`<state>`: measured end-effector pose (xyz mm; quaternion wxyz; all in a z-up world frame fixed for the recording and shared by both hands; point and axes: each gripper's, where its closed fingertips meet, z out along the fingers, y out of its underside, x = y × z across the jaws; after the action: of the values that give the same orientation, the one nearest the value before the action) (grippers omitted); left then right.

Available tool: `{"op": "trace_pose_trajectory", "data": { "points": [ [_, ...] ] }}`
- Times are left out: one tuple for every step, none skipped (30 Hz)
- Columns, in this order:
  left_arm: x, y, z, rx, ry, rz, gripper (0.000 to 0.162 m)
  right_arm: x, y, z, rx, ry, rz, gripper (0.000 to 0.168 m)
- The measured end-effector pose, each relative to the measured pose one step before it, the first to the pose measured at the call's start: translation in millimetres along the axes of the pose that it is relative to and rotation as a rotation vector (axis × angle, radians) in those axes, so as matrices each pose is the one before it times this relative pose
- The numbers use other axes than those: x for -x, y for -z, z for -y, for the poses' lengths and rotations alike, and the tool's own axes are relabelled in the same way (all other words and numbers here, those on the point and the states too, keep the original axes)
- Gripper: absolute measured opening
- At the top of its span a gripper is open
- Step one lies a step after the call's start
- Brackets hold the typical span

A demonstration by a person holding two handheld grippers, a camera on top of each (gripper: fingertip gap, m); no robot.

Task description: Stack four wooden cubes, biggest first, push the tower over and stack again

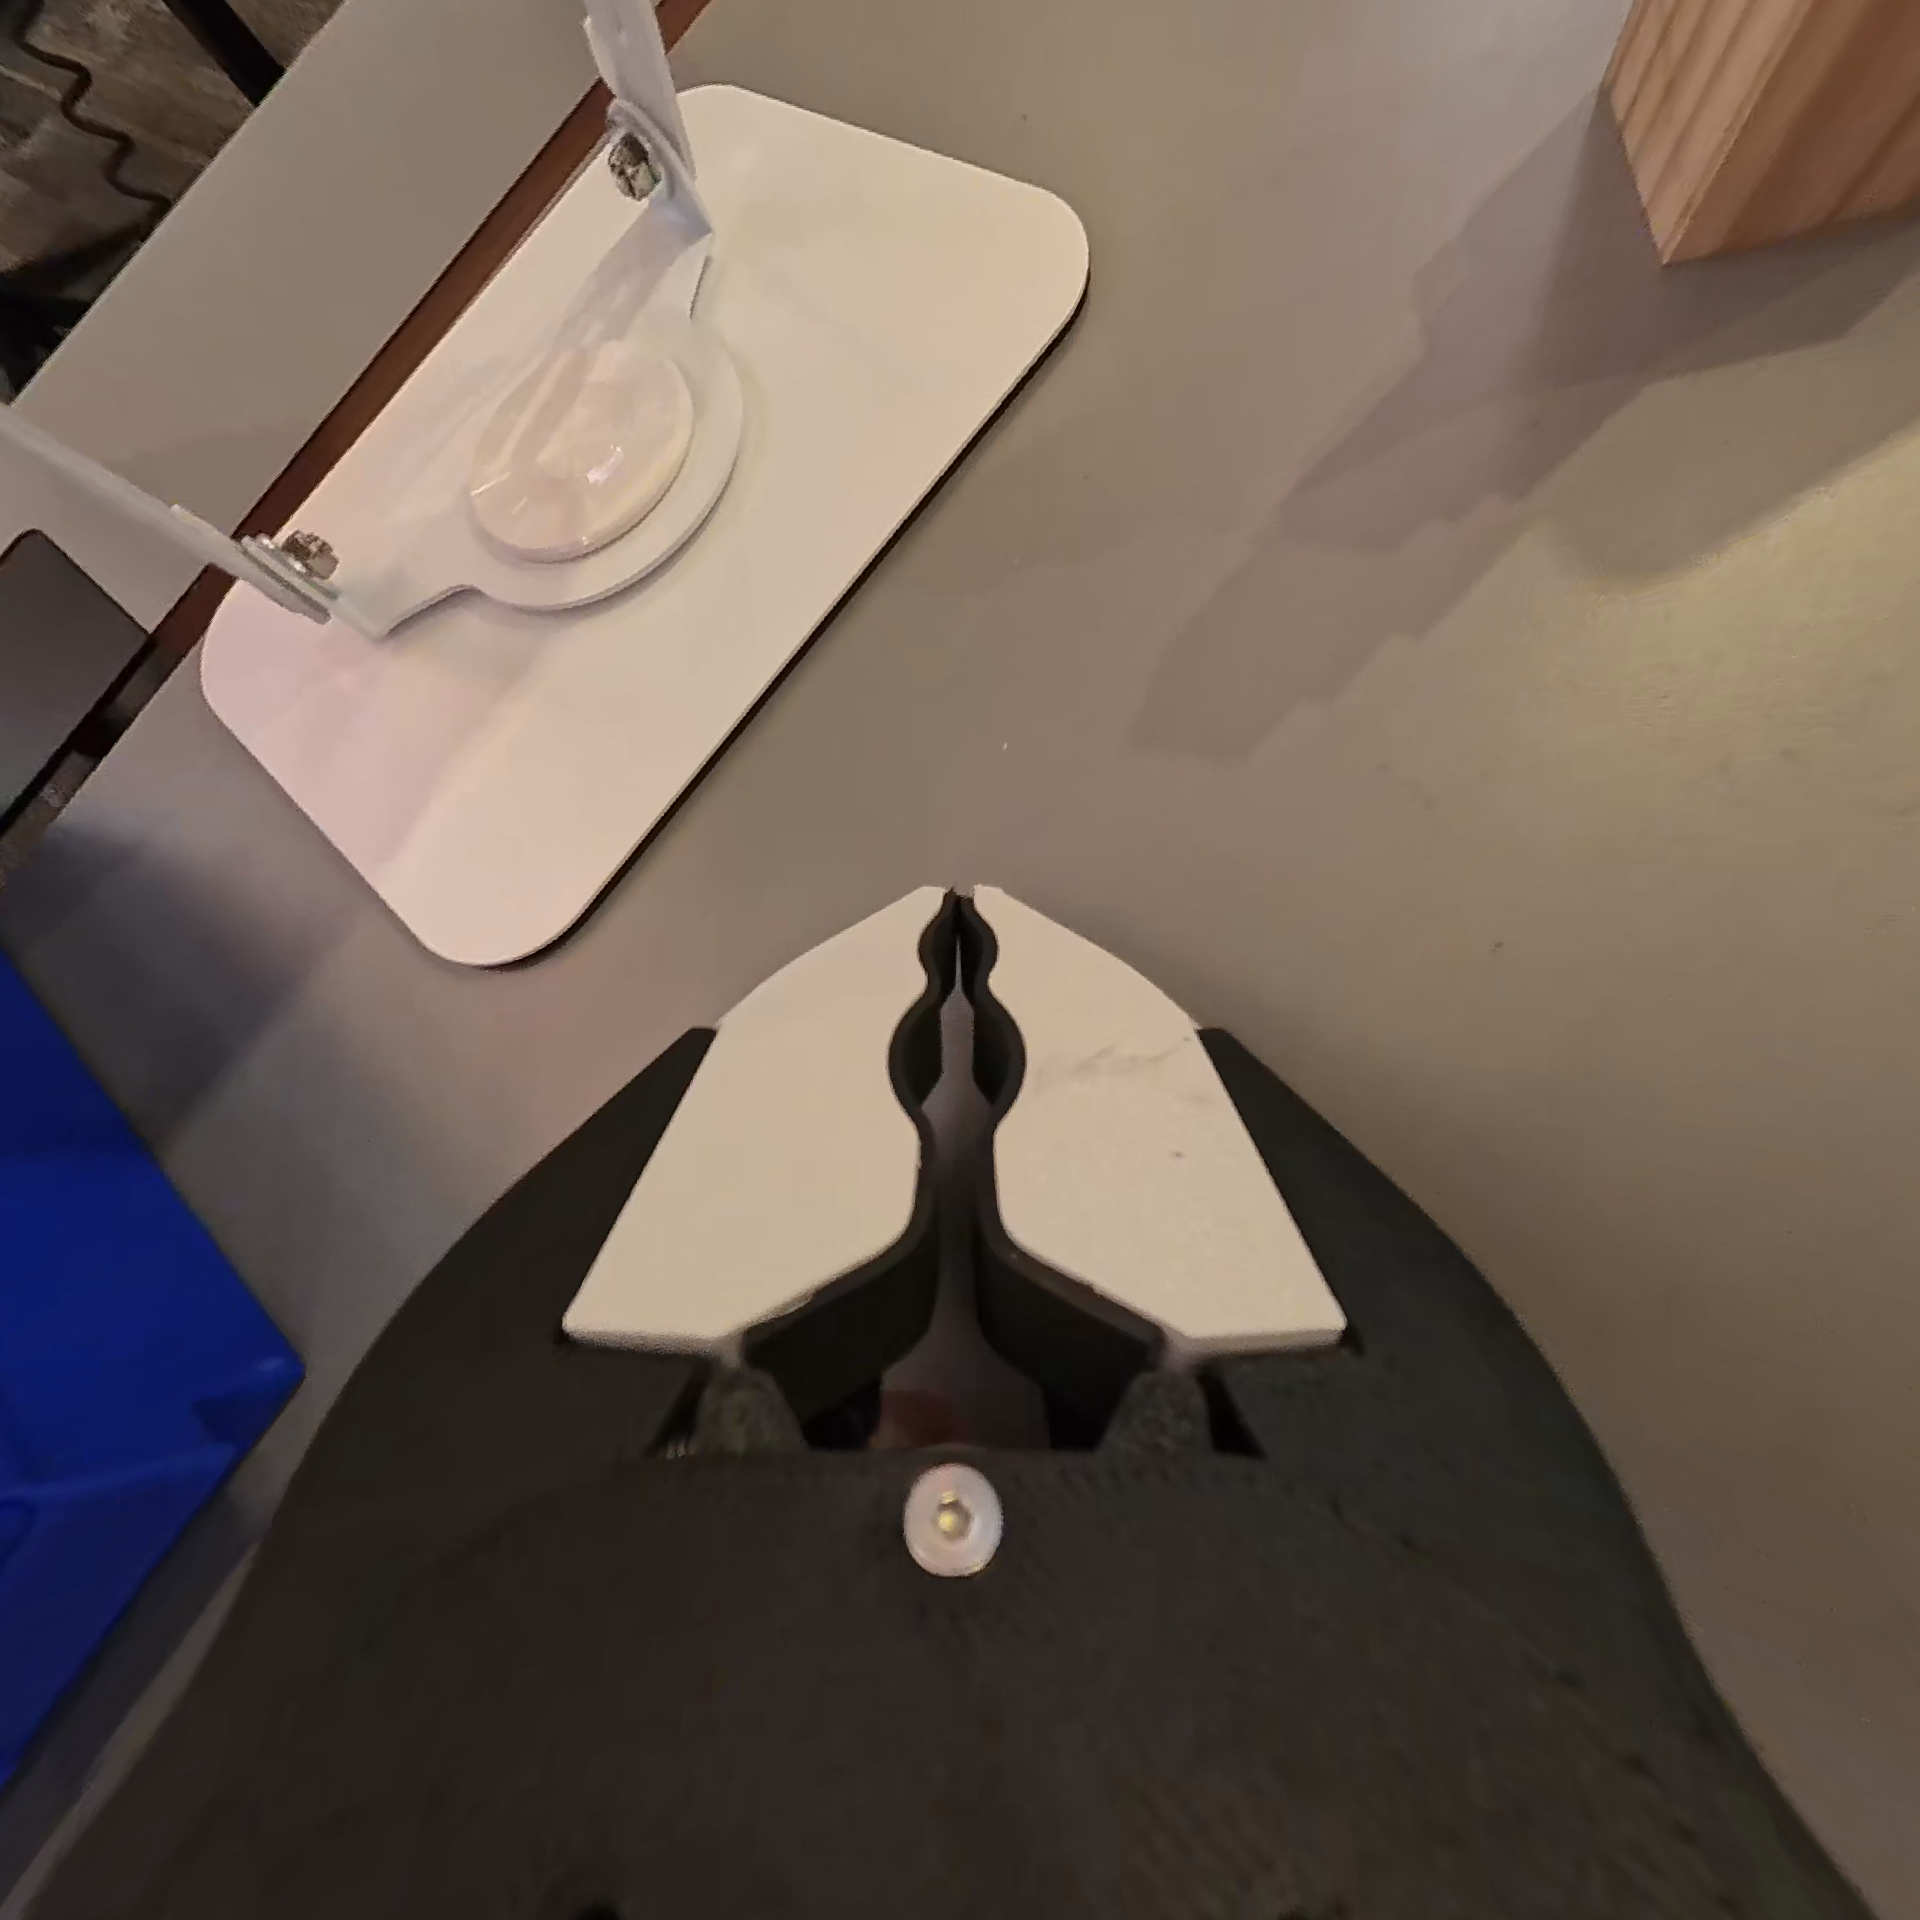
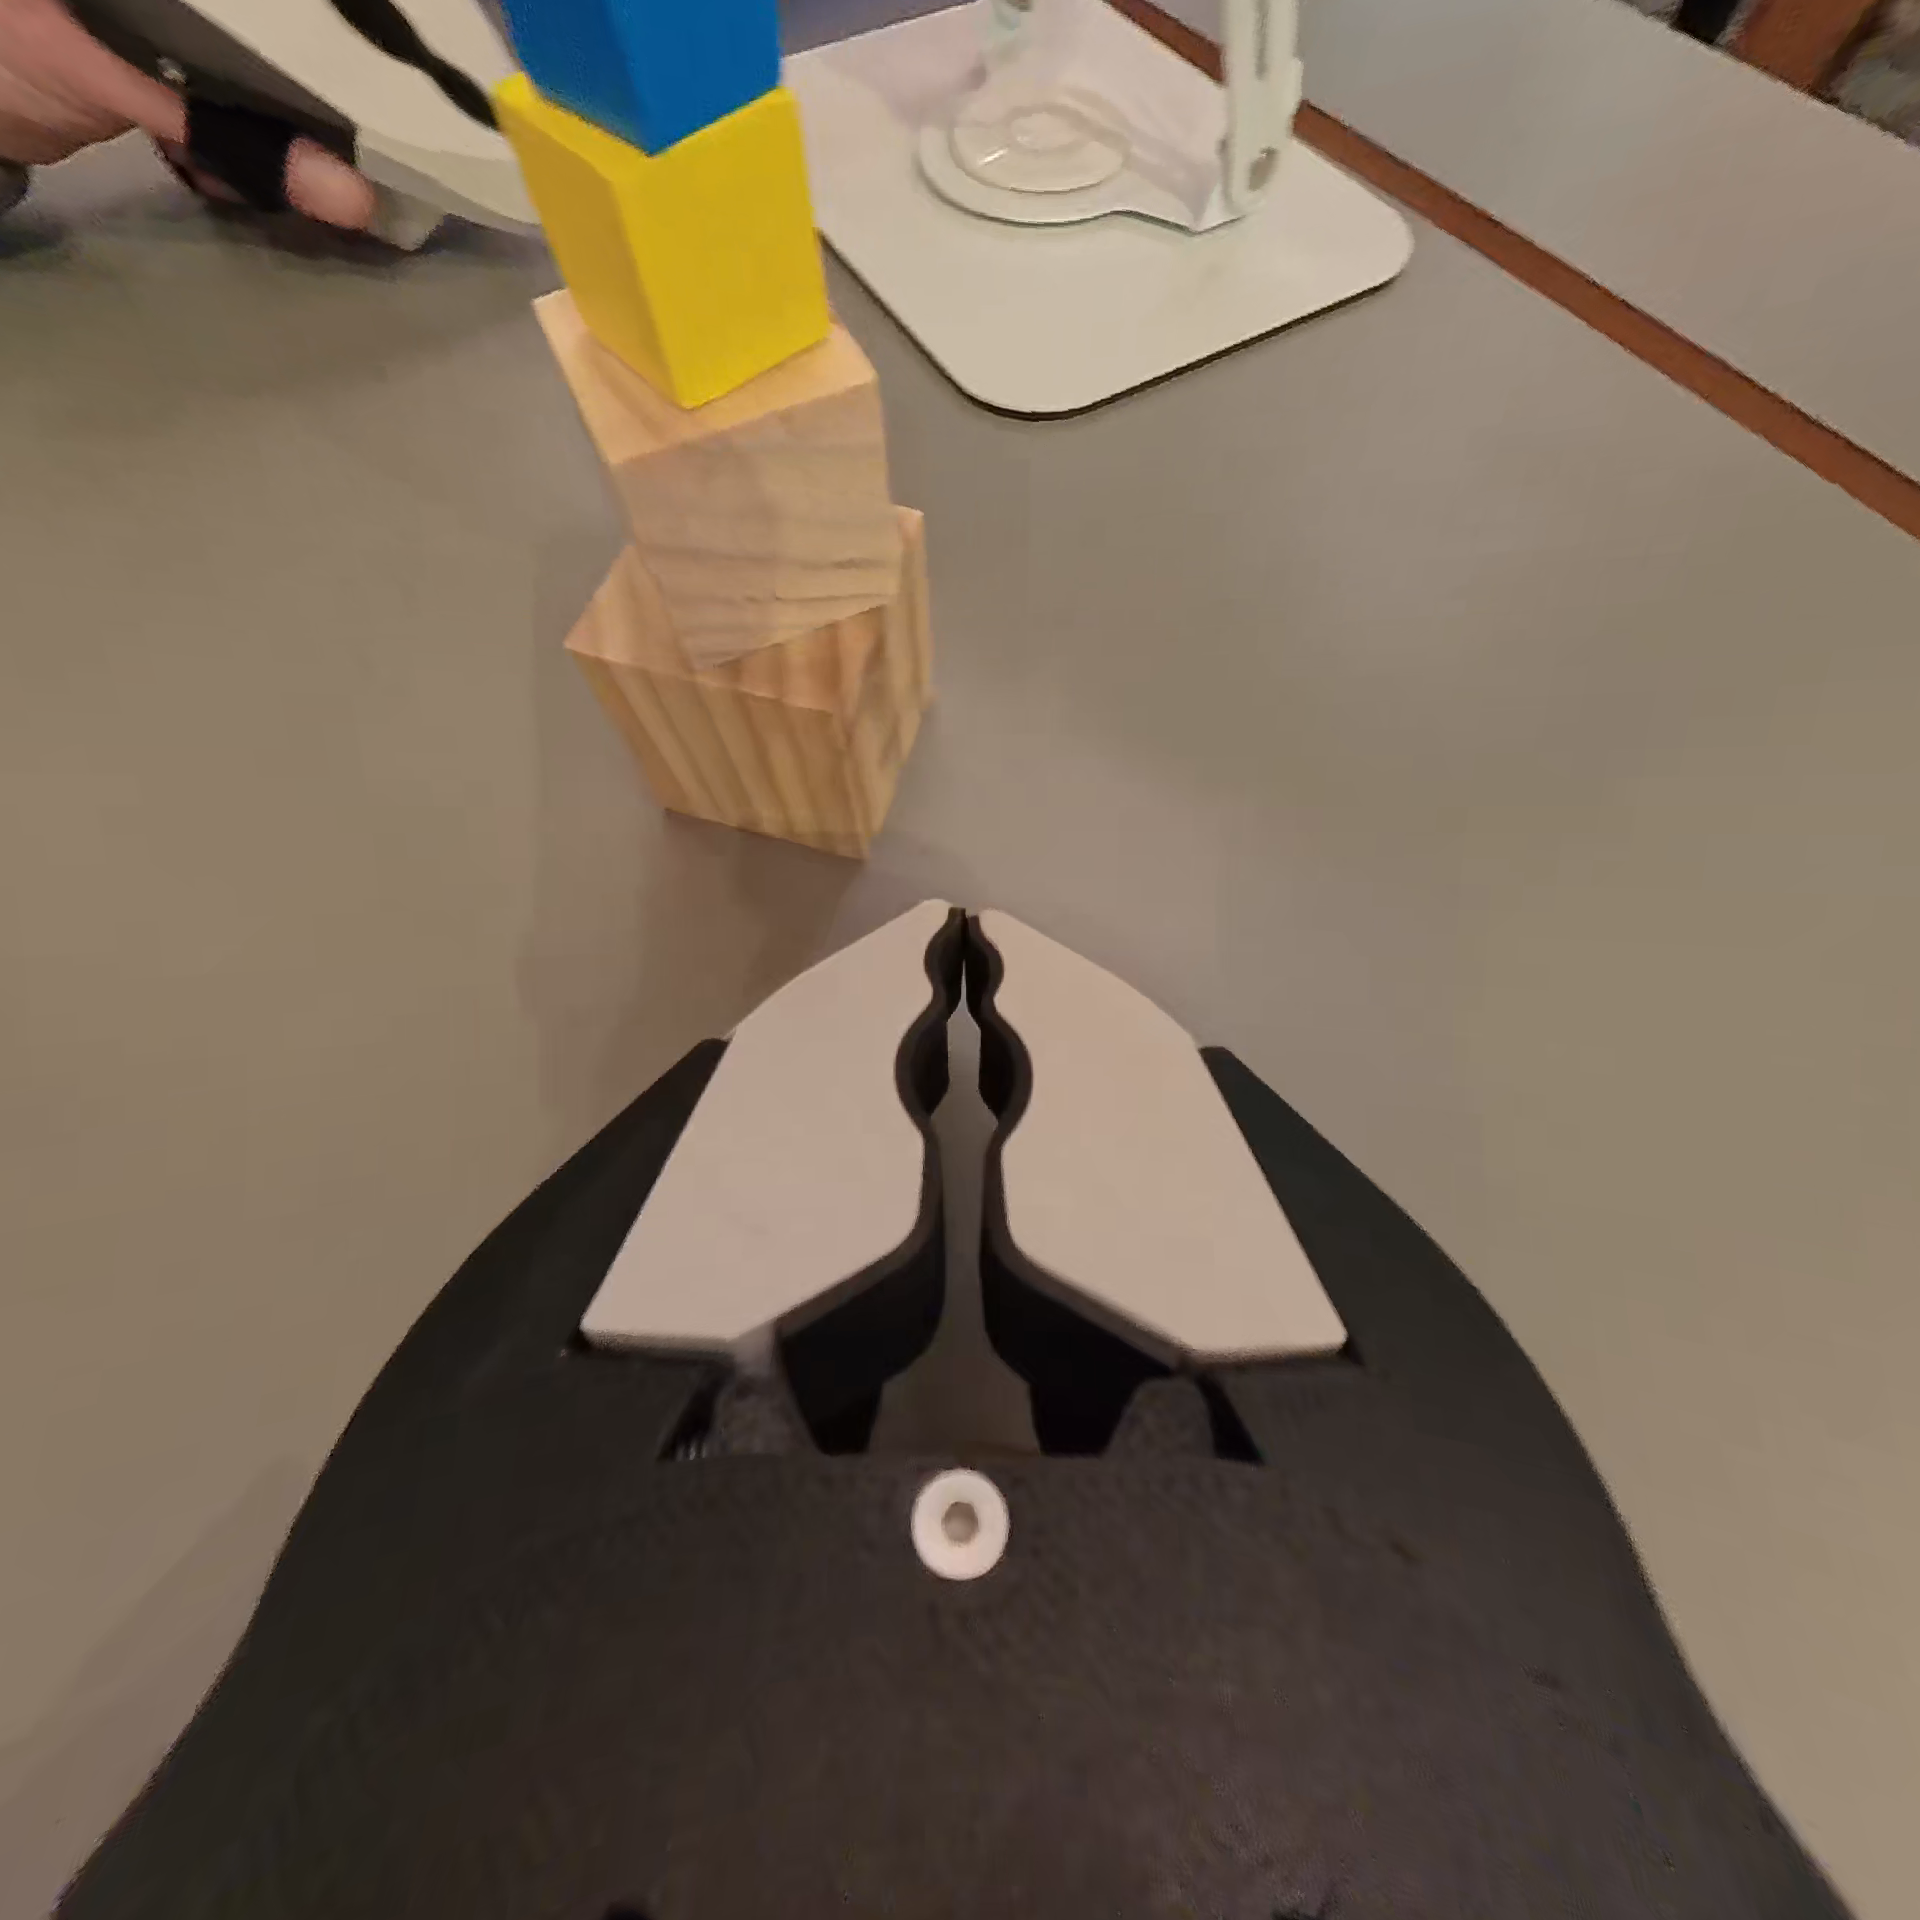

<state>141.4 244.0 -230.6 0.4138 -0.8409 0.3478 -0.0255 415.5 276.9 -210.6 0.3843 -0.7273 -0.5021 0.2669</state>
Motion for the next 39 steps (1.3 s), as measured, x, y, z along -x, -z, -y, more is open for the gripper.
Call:
{"op": "trace_pose_trajectory", "data": {
  "points": [
    [1.50,1.35,-1.52,-0.0003,0.0028,0.0032,0.000,-5.16,1.01,-0.12,-0.0037,-0.0105,-0.0292,0.000],
    [1.87,1.68,-1.33,-0.0031,0.0017,0.0061,0.000,-4.93,0.62,-0.85,0.0024,-0.0087,-0.0282,0.000],
    [2.22,1.89,-1.30,-0.0034,0.0043,0.0080,0.000,-3.99,0.41,-1.29,0.0064,-0.0050,-0.0219,0.000],
    [1.74,1.74,-1.97,0.0002,0.0044,0.0041,0.000,-3.06,0.12,-0.90,0.0040,-0.0013,-0.0182,0.000],
    [1.74,1.83,-2.16,0.0010,0.0022,0.0044,0.000,-3.22,0.07,-0.52,0.0028,-0.0012,-0.0214,0.000],
    [2.15,2.09,-1.74,-0.0028,0.0021,0.0075,0.000,-3.78,0.06,-0.50,0.0027,-0.0011,-0.0256,0.000],
    [2.35,2.21,-1.56,-0.0033,0.0038,0.0088,0.000,-3.85,0.06,-0.79,0.0036,0.0018,-0.0272,0.000],
    [1.54,1.97,-2.16,0.0005,0.0042,0.0026,0.000,-3.48,0.13,-1.19,0.0059,0.0013,-0.0229,0.000],
    [1.85,1.95,-2.03,-0.0003,0.0026,0.0051,0.000,-2.85,0.07,-0.85,0.0045,-0.0025,-0.0167,0.000],
    [2.44,2.07,-1.51,-0.0037,0.0023,0.0090,0.000,-2.97,0.26,-0.53,0.0009,-0.0048,-0.0157,0.000],
    [1.72,1.95,-1.47,-0.0024,0.0036,0.0043,0.000,-3.74,0.61,-0.35,-0.0006,-0.0082,-0.0194,0.000],
    [1.04,1.60,-2.04,0.0018,0.0027,0.0007,0.000,-3.89,0.76,-0.56,-0.0003,-0.0110,-0.0180,0.000],
    [1.50,1.86,-1.70,-0.0013,-0.0016,0.0063,0.000,-3.59,0.87,-0.70,0.0000,-0.0115,-0.0139,0.000],
    [1.66,1.91,-1.70,-0.0008,0.0000,0.0071,0.000,-3.55,1.11,-0.84,0.0000,-0.0099,-0.0146,0.000],
    [0.91,1.86,-2.16,0.0019,0.0023,0.0016,0.000,-3.99,1.40,-0.87,-0.0005,-0.0081,-0.0165,0.000],
    [1.23,1.94,-2.32,0.0023,0.0027,0.0030,0.000,-4.24,1.62,-1.00,-0.0009,-0.0074,-0.0176,0.000],
    [1.76,2.30,-2.17,-0.0002,0.0022,0.0070,0.000,-5.22,1.99,-1.46,0.0021,-0.0080,-0.0209,0.000],
    [1.14,2.57,-2.97,0.0025,0.0025,0.0029,0.000,-6.24,2.43,-1.78,0.0025,-0.0088,-0.0243,0.000],
    [1.51,2.97,-3.27,0.0023,0.0001,0.0051,0.000,-6.41,2.91,-1.47,-0.0019,-0.0124,-0.0195,0.000],
    [2.20,3.36,-3.48,0.0006,-0.0010,0.0102,0.000,-6.35,3.18,-1.66,-0.0018,-0.0182,-0.0152,0.000],
    [2.68,3.51,-4.66,0.0057,0.0012,0.0093,0.000,-7.40,3.15,-2.70,0.0033,-0.0191,-0.0181,0.000],
    [3.19,3.72,-5.68,0.0090,0.0033,0.0086,0.000,-7.64,3.27,-2.84,0.0020,-0.0148,-0.0197,0.000],
    [4.33,4.19,-4.90,0.0010,0.0054,0.0132,0.000,-7.65,3.42,-1.96,-0.0039,-0.0154,-0.0199,0.000],
    [3.85,4.52,-4.33,-0.0018,0.0082,0.0080,0.000,-7.41,3.57,-1.51,-0.0046,-0.0215,-0.0190,0.000],
    [4.09,4.29,-5.22,0.0031,0.0080,0.0075,0.000,-6.10,2.57,-1.91,-0.0001,-0.0207,-0.0128,0.000],
    [4.85,4.11,-6.03,0.0069,0.0050,0.0138,0.000,-4.64,1.35,-2.89,0.0056,-0.0123,-0.0092,0.000],
    [4.99,3.94,-5.96,0.0058,0.0019,0.0138,0.000,-3.52,0.51,-2.97,0.0079,-0.0093,-0.0092,0.000],
    [5.37,3.52,-6.69,0.0102,0.0007,0.0126,0.000,-2.25,0.10,-1.27,0.0028,-0.0119,-0.0046,0.000],
    [7.19,3.40,-6.93,0.0106,0.0021,0.0232,0.000,-1.30,0.47,1.24,-0.0056,-0.0110,-0.0056,0.000],
    [6.53,3.21,-5.39,0.0045,0.0105,0.0155,0.000,-1.48,0.42,2.28,-0.0061,-0.0066,-0.0153,0.000],
    [4.84,3.25,-2.57,-0.0074,0.0214,0.0025,0.000,0.00,-0.25,2.31,-0.0014,-0.0052,-0.0137,0.000],
    [3.29,2.99,-0.10,-0.0152,0.0238,-0.0042,0.000,3.54,-1.94,3.40,-0.0040,-0.0108,-0.0006,0.000],
    [2.07,2.13,0.25,-0.0122,0.0178,-0.0058,0.000,8.15,-3.64,4.54,-0.0035,-0.0130,0.0101,0.000],
    [1.86,1.14,-0.63,-0.0032,0.0078,0.0000,0.000,15.05,-6.45,5.00,0.0069,0.0042,0.0179,0.000],
    [1.34,0.26,-1.15,0.0027,0.0000,0.0030,0.000,25.65,-9.49,7.38,0.0037,0.0241,0.0334,0.000],
    [0.35,-0.02,-0.23,0.0012,0.0001,-0.0006,0.000,41.89,-13.06,8.47,0.0071,0.0371,0.0762,0.000],
    [0.14,0.10,0.12,-0.0011,0.0021,-0.0009,0.000,51.62,-16.90,6.76,0.0275,0.0618,0.0889,0.000],
    [1.04,0.47,0.18,-0.0029,0.0045,0.0034,0.000,47.31,-16.83,8.19,0.0205,0.0855,0.0637,0.000],
    [1.45,0.69,-1.02,0.0014,0.0032,0.0047,0.000,36.17,-11.92,10.78,-0.0021,0.0601,0.0544,0.000]
  ]
}}
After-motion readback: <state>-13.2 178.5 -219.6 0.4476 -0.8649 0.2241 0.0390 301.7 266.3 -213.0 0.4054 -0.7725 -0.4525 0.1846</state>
